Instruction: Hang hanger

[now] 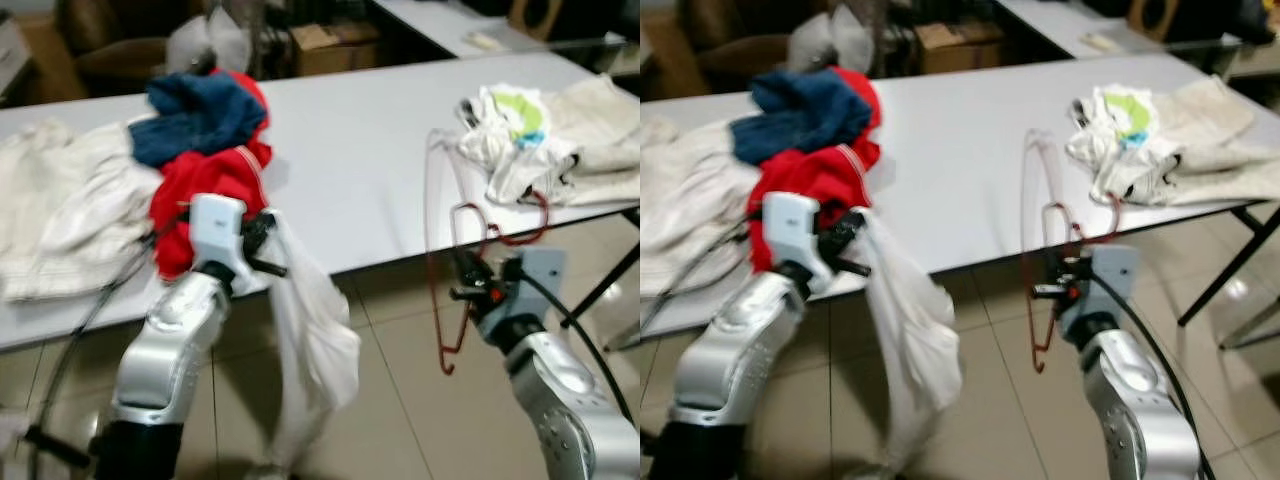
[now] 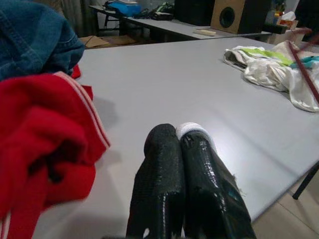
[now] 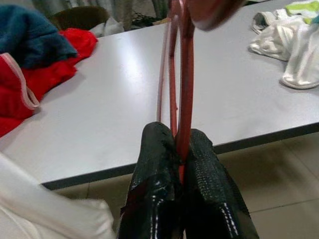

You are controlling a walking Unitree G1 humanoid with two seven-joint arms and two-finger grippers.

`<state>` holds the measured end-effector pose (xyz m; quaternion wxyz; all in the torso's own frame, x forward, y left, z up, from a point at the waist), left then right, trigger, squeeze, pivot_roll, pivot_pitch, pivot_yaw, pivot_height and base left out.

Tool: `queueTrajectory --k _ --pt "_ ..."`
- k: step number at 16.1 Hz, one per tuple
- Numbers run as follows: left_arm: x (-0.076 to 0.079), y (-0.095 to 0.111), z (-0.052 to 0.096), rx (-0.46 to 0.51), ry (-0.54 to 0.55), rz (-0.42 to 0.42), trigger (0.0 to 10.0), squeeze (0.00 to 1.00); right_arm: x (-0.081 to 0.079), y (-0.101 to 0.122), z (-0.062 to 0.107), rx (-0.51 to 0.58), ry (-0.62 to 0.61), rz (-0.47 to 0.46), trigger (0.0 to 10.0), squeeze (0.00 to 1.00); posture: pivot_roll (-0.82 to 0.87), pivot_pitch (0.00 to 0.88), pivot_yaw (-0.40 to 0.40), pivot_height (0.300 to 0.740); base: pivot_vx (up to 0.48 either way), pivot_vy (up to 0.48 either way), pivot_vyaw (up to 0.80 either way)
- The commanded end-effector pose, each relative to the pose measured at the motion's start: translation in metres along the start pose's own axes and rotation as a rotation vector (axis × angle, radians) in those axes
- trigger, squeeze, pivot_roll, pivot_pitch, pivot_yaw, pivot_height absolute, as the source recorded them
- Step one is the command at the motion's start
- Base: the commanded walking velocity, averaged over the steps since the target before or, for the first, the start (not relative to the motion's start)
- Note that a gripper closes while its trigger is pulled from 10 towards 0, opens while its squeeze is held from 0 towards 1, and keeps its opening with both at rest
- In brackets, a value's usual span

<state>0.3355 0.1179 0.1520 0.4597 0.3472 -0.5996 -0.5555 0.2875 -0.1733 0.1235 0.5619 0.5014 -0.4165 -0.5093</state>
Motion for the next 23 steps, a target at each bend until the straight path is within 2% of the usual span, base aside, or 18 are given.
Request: queueTrajectory --k 1,4,6,9,11,13,16,18,19,20,21,23 --pt "0.012 0.009 -0.004 0.034 -0.04 -0.004 10.0 0.0 0.006 0.007 0.006 0.012 0.021 0.059 10.0 0.0 0.05 0.001 0.035 0.74 0.386 0.0 0.0" --pt "0.017 0.028 -0.019 0.067 -0.065 -0.044 10.0 0.0 0.01 0.014 0.019 -0.033 0.21 0.22 10.0 0.0 0.05 0.001 0.02 0.74 0.39 0.0 0.0" --pt "0.011 0.051 -0.038 0.104 -0.05 -0.056 10.0 0.0 0.019 0.026 0.033 -0.052 0.334 0.312 10.0 0.0 0.06 0.0 0.014 0.74 0.386 0.0 0.0" --pt "0.001 0.078 -0.064 0.117 -0.02 -0.091 10.0 0.0 0.019 0.051 0.067 -0.062 0.576 0.361 10.0 0.0 0.05 0.0 0.012 0.74 0.389 0.0 0.0" --pt "-0.01 0.09 -0.075 0.117 0.022 -0.129 10.0 0.0 0.015 0.055 0.092 -0.114 0.718 0.356 10.0 0.0 0.05 0.0 0.01 0.74 0.386 0.0 0.0" --pt "-0.018 0.11 -0.086 0.129 0.03 -0.161 10.0 0.0 0.025 0.056 0.109 -0.18 0.763 0.37 10.0 0.0 0.05 0.0 0.003 0.74 0.384 0.0 0.0" --pt "-0.025 0.117 -0.096 0.128 0.036 -0.192 10.0 0.0 0.03 0.067 0.122 -0.185 0.802 0.377 10.0 0.0 0.05 0.0 0.009 0.74 0.382 0.0 0.0" --pt "-0.026 0.116 -0.1 0.114 0.035 -0.234 10.0 0.0 0.039 0.075 0.122 -0.176 0.763 0.406 10.0 0.0 0.05 0.0 0.01 0.74 0.386 0.0 0.0" --pt "-0.029 0.113 -0.102 0.096 0.042 -0.285 10.0 0.0 0.054 0.074 0.119 -0.205 0.688 0.465 10.0 0.0 0.05 0.0 0.01 0.74 0.382 0.0 0.0" --pt "-0.034 0.114 -0.103 0.097 0.069 -0.302 10.0 0.0 0.068 0.076 0.113 -0.213 0.609 0.512 10.0 0.0 0.05 0.0 0.013 0.74 0.382 0.0 0.0" --pt "-0.04 0.117 -0.102 0.105 0.096 -0.291 10.0 0.0 0.074 0.084 0.112 -0.184 0.584 0.493 10.0 0.0 0.05 0.0 0.013 0.74 0.386 0.0 0.0" --pt "-0.046 0.123 -0.104 0.117 0.126 -0.291 10.0 0.0 0.065 0.1 0.119 -0.107 0.644 0.46 10.0 0.0 0.05 0.0 0.009 0.74 0.384 0.0 0.0"
Point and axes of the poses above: a point about 5 cm out from each wrist's last joint towards the gripper, its own z axis pointing back from the gripper into the wrist, its own y axis along the axis of the wrist's last joint, x = y × z, the point moved 5 cm from there along -z, pointing out of the wrist towards the gripper, and after that the axes turned 6 degrees about z, right-handed, at the moved point
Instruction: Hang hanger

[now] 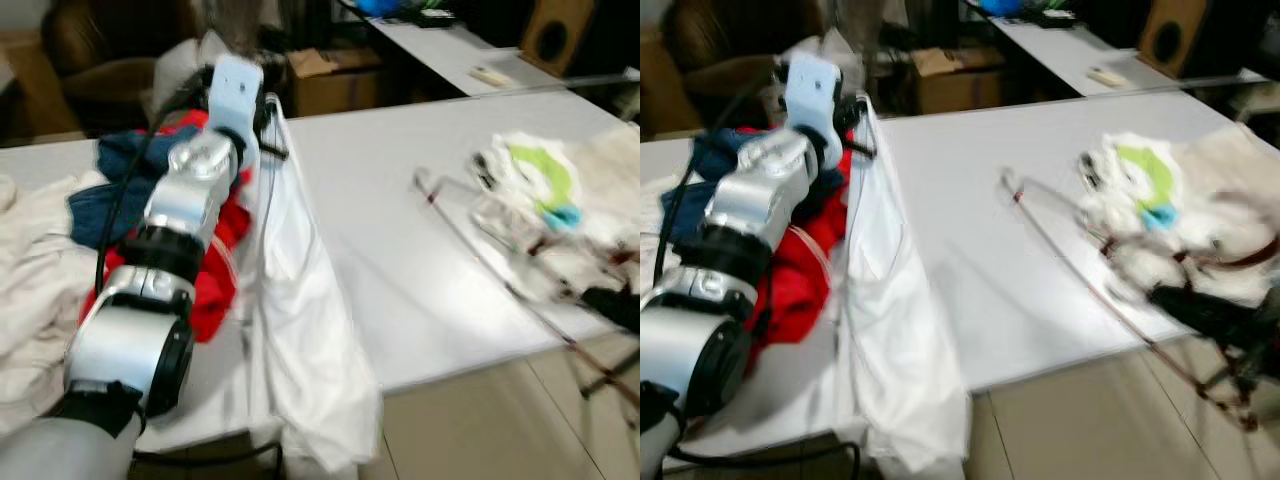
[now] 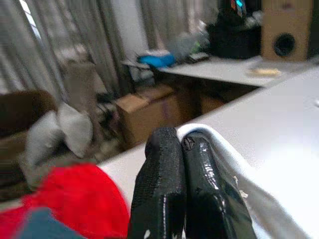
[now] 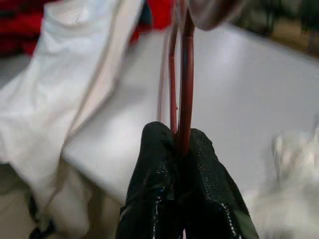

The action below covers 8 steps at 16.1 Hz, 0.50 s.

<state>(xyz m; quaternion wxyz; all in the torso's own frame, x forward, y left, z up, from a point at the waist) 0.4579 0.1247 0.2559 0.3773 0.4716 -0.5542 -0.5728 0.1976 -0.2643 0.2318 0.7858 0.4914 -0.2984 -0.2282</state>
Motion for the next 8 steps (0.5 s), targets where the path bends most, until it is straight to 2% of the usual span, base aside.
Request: queueTrajectory --k 1,3,8 --pt "-0.012 0.008 0.0 0.031 0.029 0.047 10.0 0.0 -0.008 0.016 -0.001 0.059 0.055 0.022 10.0 0.0 0.05 0.0 0.008 0.74 0.0 0.0 0.0" --pt "-0.003 0.012 -0.003 0.034 -0.013 0.082 10.0 0.0 -0.02 0.021 -0.006 0.097 0.127 0.011 10.0 0.0 0.05 0.0 0.006 0.74 0.0 0.0 0.0" --pt "-0.014 0.034 -0.008 0.069 -0.01 0.081 10.0 0.0 -0.036 0.013 -0.021 0.099 0.22 -0.035 10.0 0.0 0.06 0.0 0.001 0.74 0.0 0.0 0.0"
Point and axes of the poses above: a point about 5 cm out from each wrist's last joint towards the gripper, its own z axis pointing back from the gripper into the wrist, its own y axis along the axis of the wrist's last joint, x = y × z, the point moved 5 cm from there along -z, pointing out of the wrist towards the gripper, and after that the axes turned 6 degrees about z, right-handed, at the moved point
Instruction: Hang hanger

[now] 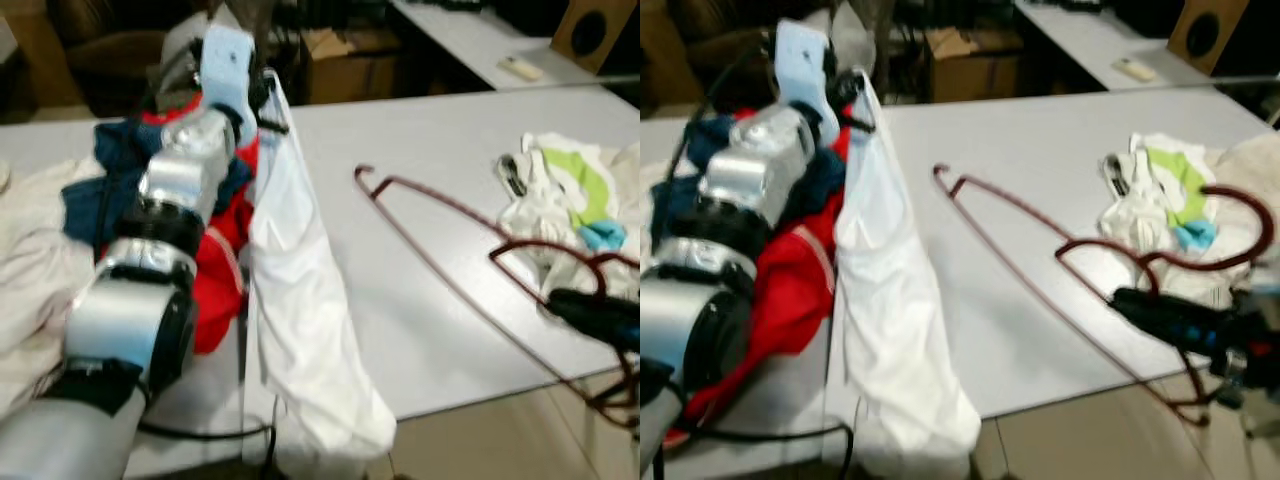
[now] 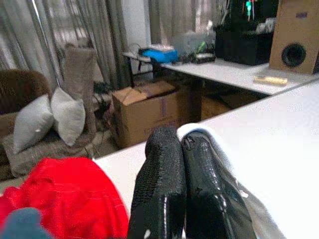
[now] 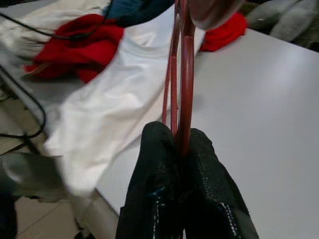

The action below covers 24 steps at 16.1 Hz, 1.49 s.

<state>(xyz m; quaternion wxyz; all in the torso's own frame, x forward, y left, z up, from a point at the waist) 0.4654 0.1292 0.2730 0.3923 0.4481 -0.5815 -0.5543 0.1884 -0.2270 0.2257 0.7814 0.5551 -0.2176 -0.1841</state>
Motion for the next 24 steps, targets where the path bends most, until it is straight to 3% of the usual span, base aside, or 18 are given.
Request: queueTrajectory --k 1,4,9,13,14,15,16,18,20,21,22,23,24 --pt "0.0 0.026 -0.002 0.062 -0.027 0.006 10.0 0.0 -0.007 0.004 -0.009 0.016 0.055 0.003 10.0 0.0 0.06 0.0 0.001 0.74 0.0 0.0 0.0" --pt "0.014 0.033 -0.004 0.067 -0.105 -0.032 10.0 0.0 -0.012 0.0 -0.024 0.016 0.125 -0.007 10.0 0.0 0.07 0.0 -0.002 0.74 0.0 0.0 0.0" --pt "0.033 0.056 -0.001 0.125 -0.221 -0.024 10.0 0.0 -0.015 -0.03 -0.059 -0.116 0.225 0.019 10.0 0.0 0.06 0.0 -0.01 0.74 0.0 0.0 0.0" --pt "0.074 0.068 0.022 0.102 -0.483 -0.004 10.0 0.0 0.014 -0.033 -0.09 -0.119 0.143 0.107 10.0 0.0 0.07 0.0 -0.009 0.74 0.0 0.0 0.0" --pt "0.085 0.072 0.036 0.08 -0.582 0.035 10.0 0.0 0.03 -0.029 -0.098 -0.118 0.095 0.148 10.0 0.0 0.07 0.0 -0.01 0.74 0.0 0.0 0.0" --pt "0.09 0.086 0.052 0.1 -0.671 0.106 10.0 0.0 0.056 -0.019 -0.104 -0.111 0.006 0.23 10.0 0.0 0.08 0.0 -0.015 0.74 0.0 0.0 0.0" --pt "0.091 0.091 0.058 0.11 -0.695 0.13 10.0 0.0 0.065 -0.016 -0.106 -0.109 -0.025 0.259 10.0 0.0 0.08 0.0 -0.015 0.74 0.0 0.0 0.0" --pt "0.081 0.126 0.073 0.244 -0.736 0.207 10.0 0.0 0.13 0.029 -0.11 -0.034 -0.322 0.403 10.0 0.0 0.08 0.0 -0.029 0.74 0.0 0.0 0.0" --pt "0.058 0.16 0.075 0.402 -0.638 0.257 10.0 0.0 0.162 0.075 -0.102 0.042 -0.494 0.53 10.0 0.0 0.08 0.0 -0.03 0.74 0.0 0.0 0.0" --pt "0.033 0.187 0.075 0.525 -0.516 0.265 10.0 0.0 0.178 0.111 -0.093 0.121 -0.617 0.619 10.0 0.0 0.08 0.0 -0.029 0.74 0.0 0.0 0.0" --pt "0.017 0.202 0.078 0.594 -0.447 0.278 10.0 0.0 0.185 0.137 -0.086 0.201 -0.683 0.656 10.0 0.0 0.08 0.0 -0.029 0.74 0.0 0.0 0.0" --pt "0.017 0.202 0.078 0.594 -0.447 0.278 10.0 0.0 0.185 0.137 -0.086 0.201 -0.683 0.656 10.0 0.0 0.08 0.0 -0.029 0.74 0.0 0.0 0.0" --pt "-0.021 0.237 0.095 0.772 -0.291 0.299 10.0 0.0 0.184 0.183 -0.073 0.373 -0.75 0.732 10.0 0.0 0.08 0.0 -0.033 0.74 0.0 0.0 0.0"
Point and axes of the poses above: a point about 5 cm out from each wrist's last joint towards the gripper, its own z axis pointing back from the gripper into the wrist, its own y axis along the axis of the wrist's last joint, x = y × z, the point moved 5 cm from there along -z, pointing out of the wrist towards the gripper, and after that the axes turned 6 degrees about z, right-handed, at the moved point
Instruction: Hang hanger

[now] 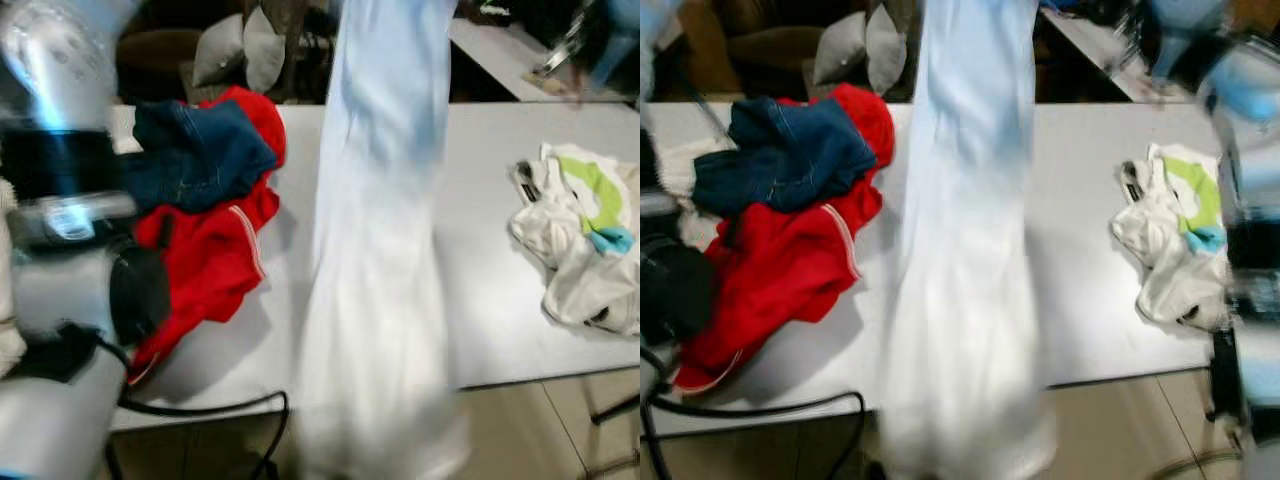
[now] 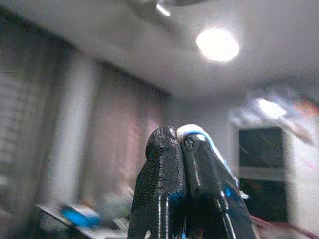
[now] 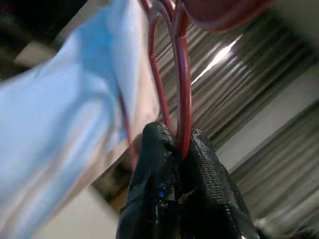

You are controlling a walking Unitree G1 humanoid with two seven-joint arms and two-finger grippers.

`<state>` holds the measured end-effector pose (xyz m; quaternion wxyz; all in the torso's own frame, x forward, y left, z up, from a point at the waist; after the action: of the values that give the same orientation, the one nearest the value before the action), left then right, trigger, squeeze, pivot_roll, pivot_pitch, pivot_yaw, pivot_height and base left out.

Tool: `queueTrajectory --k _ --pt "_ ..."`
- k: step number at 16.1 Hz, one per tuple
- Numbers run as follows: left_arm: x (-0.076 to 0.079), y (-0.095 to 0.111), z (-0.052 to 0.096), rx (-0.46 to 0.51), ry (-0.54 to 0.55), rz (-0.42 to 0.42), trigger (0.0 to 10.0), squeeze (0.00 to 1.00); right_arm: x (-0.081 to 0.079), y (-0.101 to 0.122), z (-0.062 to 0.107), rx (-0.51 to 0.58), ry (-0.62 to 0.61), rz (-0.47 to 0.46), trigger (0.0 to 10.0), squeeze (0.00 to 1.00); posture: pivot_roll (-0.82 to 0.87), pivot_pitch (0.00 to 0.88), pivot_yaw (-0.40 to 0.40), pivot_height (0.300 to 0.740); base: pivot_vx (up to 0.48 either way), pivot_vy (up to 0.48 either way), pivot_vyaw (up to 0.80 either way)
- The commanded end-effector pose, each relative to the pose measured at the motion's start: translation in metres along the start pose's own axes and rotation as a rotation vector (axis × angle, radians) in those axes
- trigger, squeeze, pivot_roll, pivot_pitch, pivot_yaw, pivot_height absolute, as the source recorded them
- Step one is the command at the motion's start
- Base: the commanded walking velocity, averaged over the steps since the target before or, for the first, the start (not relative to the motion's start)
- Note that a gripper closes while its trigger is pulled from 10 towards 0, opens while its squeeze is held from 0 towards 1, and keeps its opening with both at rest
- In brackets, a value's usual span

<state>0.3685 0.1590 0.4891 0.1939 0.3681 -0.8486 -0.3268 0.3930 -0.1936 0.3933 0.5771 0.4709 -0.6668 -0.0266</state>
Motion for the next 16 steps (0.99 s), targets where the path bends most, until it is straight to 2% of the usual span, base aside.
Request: queueTrajectory --k 1,2,3,4,5,6,7,8,9,11,12,14,15,16 --pt "-0.006 0.056 0.009 0.226 0.038 -0.069 10.0 0.0 0.011 0.007 -0.001 0.073 -0.051 0.02 10.0 0.0 0.08 0.0 -0.033 0.74 0.0 0.0 0.0" --pt "-0.004 0.057 0.01 0.237 0.03 -0.064 10.0 0.0 0.007 0.004 -0.001 0.07 -0.037 0.014 10.0 0.0 0.08 0.0 -0.033 0.74 0.0 0.0 0.0" --pt "0.001 0.046 0.014 0.226 0.017 -0.08 10.0 0.0 -0.017 -0.012 0.003 0.045 0.015 0.038 10.0 0.0 0.08 0.0 -0.028 0.74 0.0 0.0 0.0" --pt "0.002 0.038 0.015 0.217 0.013 -0.088 10.0 0.0 -0.027 -0.019 0.005 0.038 0.032 0.045 10.0 0.0 0.08 0.0 -0.028 0.74 0.0 0.0 0.0" --pt "0.004 0.001 0.021 0.092 0.006 -0.112 10.0 0.0 -0.054 -0.037 0.013 0.01 0.095 -0.007 10.0 0.0 0.08 0.0 -0.021 0.74 0.0 0.0 0.0" --pt "0.003 -0.052 0.034 -0.094 0.017 -0.178 10.0 0.0 -0.082 -0.055 0.025 -0.031 0.16 -0.036 10.0 0.0 0.08 0.0 -0.02 0.74 0.0 0.0 0.0" --pt "0.003 -0.067 0.039 -0.143 0.017 -0.201 10.0 0.0 -0.089 -0.06 0.029 -0.04 0.173 -0.036 10.0 0.0 0.08 0.0 -0.02 0.74 0.0 0.0 0.0" --pt "0.003 -0.121 0.062 -0.32 0.021 -0.233 10.0 0.0 -0.109 -0.077 0.046 -0.085 0.217 -0.071 10.0 0.0 0.08 0.007 -0.013 0.74 0.0 0.0 0.0" --pt "0.002 -0.139 0.071 -0.381 0.03 -0.237 10.0 0.0 -0.117 -0.081 0.053 -0.102 0.241 -0.089 10.0 0.0 0.08 0.01 -0.011 0.74 0.0 0.0 0.0" --pt "0.004 -0.156 0.081 -0.444 0.015 -0.283 10.0 0.0 -0.136 -0.08 0.072 -0.11 0.337 -0.137 10.0 0.0 0.08 0.011 -0.003 0.74 0.0 0.0 0.0" --pt "0.006 -0.162 0.086 -0.475 0.005 -0.301 10.0 0.0 -0.156 -0.073 0.095 -0.114 0.464 -0.194 10.0 0.0 0.08 0.011 0.0 0.74 0.0 0.0 0.0" --pt "0.0 -0.164 0.089 -0.491 0.028 -0.331 10.0 0.0 -0.175 -0.066 0.116 -0.136 0.603 -0.226 10.0 0.0 0.08 0.01 0.0 0.74 0.0 0.0 0.0" --pt "-0.018 -0.16 0.085 -0.479 0.136 -0.383 10.0 0.0 -0.187 -0.057 0.139 -0.158 0.717 -0.255 10.0 0.0 0.08 0.004 0.007 0.74 0.0 0.0 0.0" --pt "-0.027 -0.157 0.083 -0.466 0.182 -0.409 10.0 0.0 -0.19 -0.054 0.147 -0.168 0.756 -0.265 10.0 0.0 0.08 0.003 0.01 0.74 0.0 0.0 0.0"
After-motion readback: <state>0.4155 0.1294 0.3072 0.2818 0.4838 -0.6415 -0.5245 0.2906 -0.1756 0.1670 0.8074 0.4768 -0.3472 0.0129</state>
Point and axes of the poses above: a point about 5 cm out from each wrist's last joint towards the gripper, its own z axis pointing back from the gripper into the wrist, its own y axis along the axis of the wrist's last joint, x = y × z, the point moved 5 cm from there along -z, pointing out of the wrist towards the gripper, and after that the axes turned 6 degrees about z, right-handed, at the moved point
